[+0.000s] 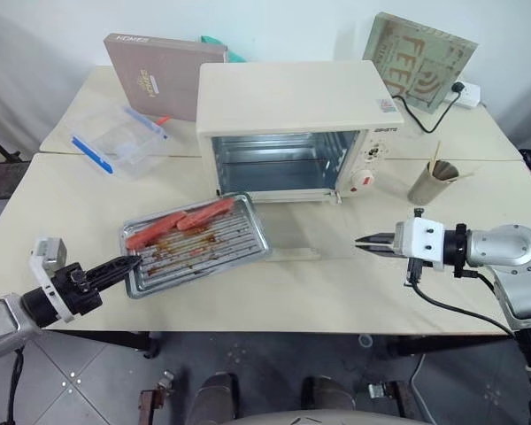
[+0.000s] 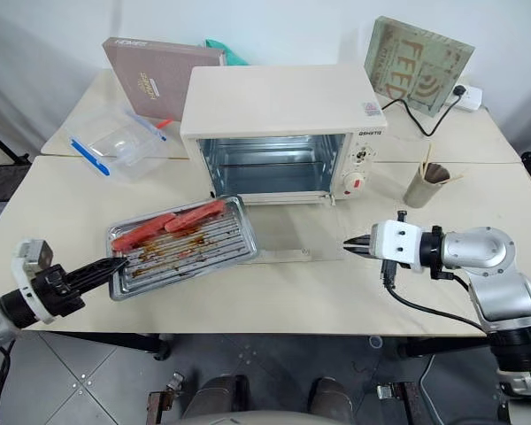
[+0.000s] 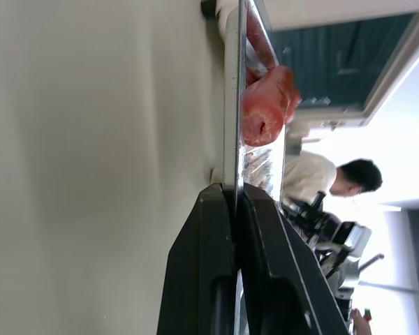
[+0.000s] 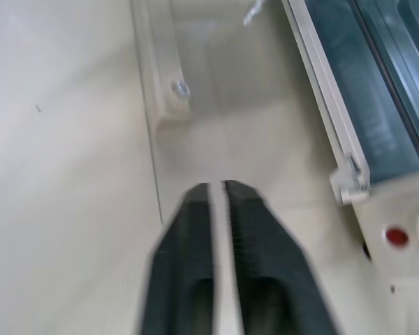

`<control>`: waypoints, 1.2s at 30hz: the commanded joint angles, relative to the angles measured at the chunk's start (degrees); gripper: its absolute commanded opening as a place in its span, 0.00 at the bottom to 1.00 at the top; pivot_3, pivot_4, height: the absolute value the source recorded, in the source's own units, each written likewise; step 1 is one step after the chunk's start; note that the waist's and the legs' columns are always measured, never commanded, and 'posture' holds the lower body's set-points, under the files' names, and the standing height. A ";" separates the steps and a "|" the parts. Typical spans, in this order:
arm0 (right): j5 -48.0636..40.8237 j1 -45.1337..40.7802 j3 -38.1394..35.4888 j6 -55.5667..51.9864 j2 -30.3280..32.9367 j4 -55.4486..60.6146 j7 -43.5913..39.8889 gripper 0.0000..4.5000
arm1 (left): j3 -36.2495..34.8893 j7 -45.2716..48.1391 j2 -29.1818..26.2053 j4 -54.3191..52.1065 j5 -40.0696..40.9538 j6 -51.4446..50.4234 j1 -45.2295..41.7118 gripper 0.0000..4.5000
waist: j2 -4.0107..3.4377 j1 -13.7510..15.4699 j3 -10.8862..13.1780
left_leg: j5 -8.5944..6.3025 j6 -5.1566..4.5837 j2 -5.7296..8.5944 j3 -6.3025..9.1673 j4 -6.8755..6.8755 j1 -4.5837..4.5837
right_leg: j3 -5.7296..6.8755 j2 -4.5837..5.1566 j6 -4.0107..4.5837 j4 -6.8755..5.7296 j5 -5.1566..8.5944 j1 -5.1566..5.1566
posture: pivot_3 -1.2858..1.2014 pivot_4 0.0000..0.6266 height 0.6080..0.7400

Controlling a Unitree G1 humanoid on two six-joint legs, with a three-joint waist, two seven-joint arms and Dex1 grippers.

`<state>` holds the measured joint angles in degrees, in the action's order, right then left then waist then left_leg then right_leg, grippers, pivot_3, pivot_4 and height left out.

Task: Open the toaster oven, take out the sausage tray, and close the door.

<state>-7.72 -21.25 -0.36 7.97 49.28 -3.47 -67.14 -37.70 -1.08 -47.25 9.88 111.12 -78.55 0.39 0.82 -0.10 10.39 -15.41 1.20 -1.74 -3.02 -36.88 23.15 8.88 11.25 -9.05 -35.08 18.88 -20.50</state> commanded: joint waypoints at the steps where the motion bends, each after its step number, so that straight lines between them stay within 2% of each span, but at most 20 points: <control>1: 1.08 -1.05 -0.29 4.59 0.32 -5.71 0.43 0.01 | -5.75 0.70 2.81 -4.83 1.88 2.36 3.79 0.00 | 0.00 -0.04 0.00 | -0.01 0.01 0.00 0.00 0.00 0.00 | -0.01 0.00 0.00 0.00 0.00 0.01 | 0.52 0.24 1.00; 12: 1.74 -4.07 2.77 8.22 -6.00 -18.24 1.81 0.01 | -17.18 0.47 12.17 -16.88 1.88 9.38 19.58 0.00 | -0.01 -0.14 0.00 | -0.07 -0.01 -0.03 -0.04 -0.10 0.00 | -0.05 -0.01 0.01 0.04 0.00 0.03 | 0.52 0.24 1.00; 17: 0.91 -6.73 4.40 9.26 -10.28 -20.67 1.28 0.01 | -21.28 -0.62 16.29 -20.02 1.88 12.97 23.05 0.00 | -0.01 -0.10 0.01 | -0.11 0.00 -0.07 -0.06 -0.11 0.00 | -0.05 -0.04 0.02 0.05 0.01 0.02 | 0.52 0.24 1.00; 25: -5.10 -8.01 2.25 2.03 -12.80 -15.45 0.76 0.01 | -24.77 -4.78 20.37 -21.28 1.88 17.21 21.14 0.00 | -0.02 0.08 0.01 | -0.16 -0.04 -0.06 -0.04 -0.18 0.01 | -0.04 -0.04 0.02 0.05 0.01 0.05 | 0.52 0.24 1.00; 30: -8.95 -10.30 -0.76 -4.79 -12.41 -10.49 3.47 0.01 | -23.27 -8.12 21.66 -20.86 1.88 18.16 18.34 0.00 | -0.02 0.05 0.01 | -0.17 -0.05 -0.06 -0.05 -0.18 0.01 | -0.06 -0.04 0.02 0.04 0.01 0.04 | 0.52 0.24 1.00; 36: -9.62 -15.35 -2.18 -7.49 -13.15 -9.21 5.92 0.01 | -21.02 -10.96 24.14 -21.16 1.88 18.15 16.71 0.00 | -0.01 0.05 0.00 | -0.18 -0.05 -0.06 -0.06 -0.18 0.01 | -0.06 -0.04 0.02 0.04 0.00 0.04 | 0.52 0.24 1.00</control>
<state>-16.04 -35.74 -0.61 0.86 36.15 -14.31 -61.97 -57.78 -12.07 -23.13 -9.38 111.15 -60.66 16.98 0.81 -0.06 10.40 -15.60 1.15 -1.80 -3.08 -37.06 23.16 8.82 11.21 -9.03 -35.03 18.89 -20.46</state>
